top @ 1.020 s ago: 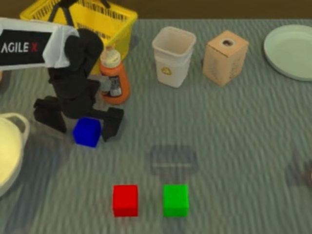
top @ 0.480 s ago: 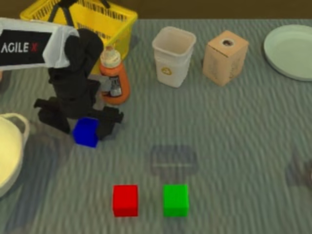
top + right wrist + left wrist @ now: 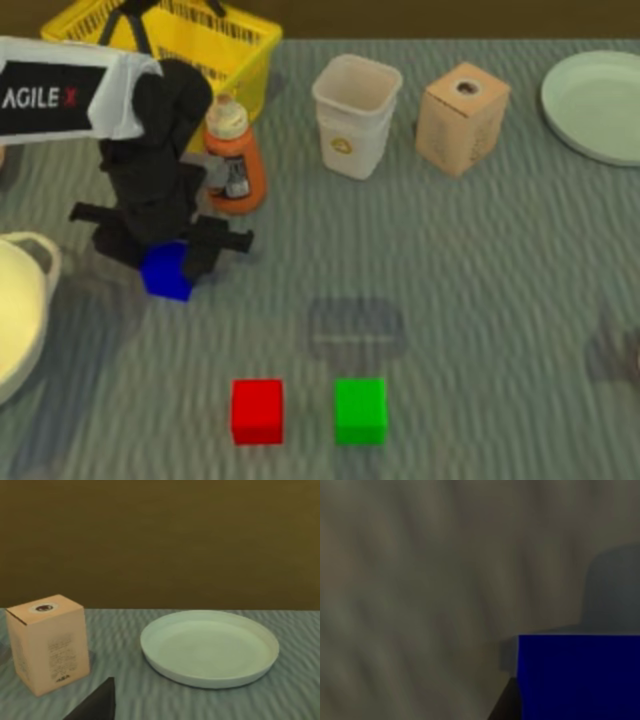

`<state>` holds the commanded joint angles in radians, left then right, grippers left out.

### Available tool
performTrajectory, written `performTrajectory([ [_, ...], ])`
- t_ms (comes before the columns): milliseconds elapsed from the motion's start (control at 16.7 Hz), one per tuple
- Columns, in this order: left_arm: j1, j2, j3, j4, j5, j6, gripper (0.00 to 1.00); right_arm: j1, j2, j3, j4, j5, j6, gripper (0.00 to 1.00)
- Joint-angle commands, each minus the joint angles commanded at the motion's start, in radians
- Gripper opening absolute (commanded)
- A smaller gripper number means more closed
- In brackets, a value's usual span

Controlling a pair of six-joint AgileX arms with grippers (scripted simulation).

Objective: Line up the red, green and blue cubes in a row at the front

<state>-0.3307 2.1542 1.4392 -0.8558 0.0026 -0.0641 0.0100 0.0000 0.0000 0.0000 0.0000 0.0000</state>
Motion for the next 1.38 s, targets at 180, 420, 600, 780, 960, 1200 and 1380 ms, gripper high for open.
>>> performTrajectory([
  [180, 0.000, 0.000, 0.000, 0.000, 0.000, 0.000, 0.00, 0.000, 0.000, 0.000, 0.000, 0.000, 0.000, 1.00],
  [420, 0.000, 0.000, 0.000, 0.000, 0.000, 0.000, 0.00, 0.000, 0.000, 0.000, 0.000, 0.000, 0.000, 1.00],
  [600, 0.001, -0.015, 0.017, -0.021, -0.001, 0.002, 0.00, 0.000, 0.000, 0.000, 0.000, 0.000, 0.000, 1.00],
  [780, 0.009, -0.047, 0.077, -0.117, -0.002, -0.001, 0.00, 0.000, 0.000, 0.000, 0.000, 0.000, 0.000, 1.00],
  [960, 0.017, -0.085, 0.139, -0.224, -0.002, -0.002, 0.00, 0.000, 0.000, 0.000, 0.000, 0.000, 0.000, 1.00],
  [1200, 0.020, -0.101, 0.156, -0.247, -0.001, -0.002, 0.00, 0.000, 0.000, 0.000, 0.000, 0.000, 0.000, 1.00],
  [1380, 0.002, -0.091, 0.163, -0.250, -0.002, -0.013, 0.00, 0.000, 0.000, 0.000, 0.000, 0.000, 0.000, 1.00],
])
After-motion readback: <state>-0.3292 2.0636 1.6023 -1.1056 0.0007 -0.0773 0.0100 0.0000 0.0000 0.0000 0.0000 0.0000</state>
